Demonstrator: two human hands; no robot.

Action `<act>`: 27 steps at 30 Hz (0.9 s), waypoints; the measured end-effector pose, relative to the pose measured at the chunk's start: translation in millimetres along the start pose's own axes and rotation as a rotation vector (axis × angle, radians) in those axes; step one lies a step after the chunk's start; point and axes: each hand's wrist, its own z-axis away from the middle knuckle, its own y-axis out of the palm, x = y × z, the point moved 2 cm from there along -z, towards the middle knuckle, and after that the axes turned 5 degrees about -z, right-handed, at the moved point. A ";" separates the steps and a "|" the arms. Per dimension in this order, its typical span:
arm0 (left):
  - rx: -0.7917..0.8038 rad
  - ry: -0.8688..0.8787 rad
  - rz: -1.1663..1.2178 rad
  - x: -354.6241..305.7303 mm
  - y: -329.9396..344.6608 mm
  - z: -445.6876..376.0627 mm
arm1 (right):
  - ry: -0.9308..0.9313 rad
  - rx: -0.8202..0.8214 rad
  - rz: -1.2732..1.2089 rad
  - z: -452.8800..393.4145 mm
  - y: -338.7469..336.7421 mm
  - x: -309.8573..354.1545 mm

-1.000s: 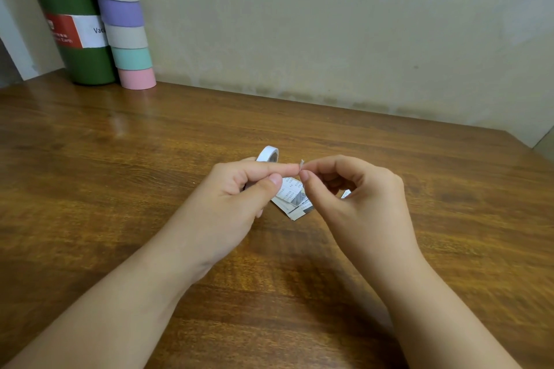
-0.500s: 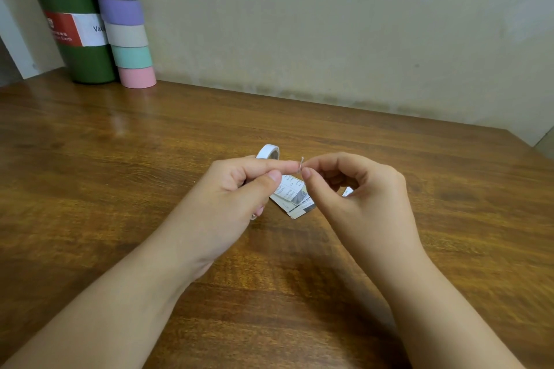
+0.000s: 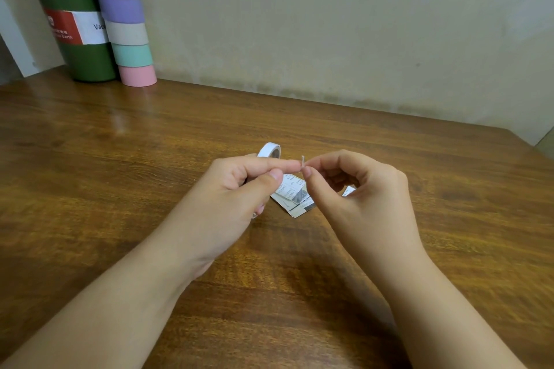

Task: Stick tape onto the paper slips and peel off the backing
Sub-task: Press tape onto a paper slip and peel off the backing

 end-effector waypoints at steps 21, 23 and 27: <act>-0.065 -0.021 0.038 1.3 -6.6 -2.5 | 0.296 -0.003 -0.122 -8.4 -9.0 -10.9; -0.082 -0.032 0.041 1.4 -7.7 -2.8 | 0.349 -0.016 -0.043 -12.3 -16.2 -18.8; -0.104 -0.052 0.012 3.4 -8.3 -3.3 | 0.506 -0.004 0.187 -19.6 -36.0 -44.6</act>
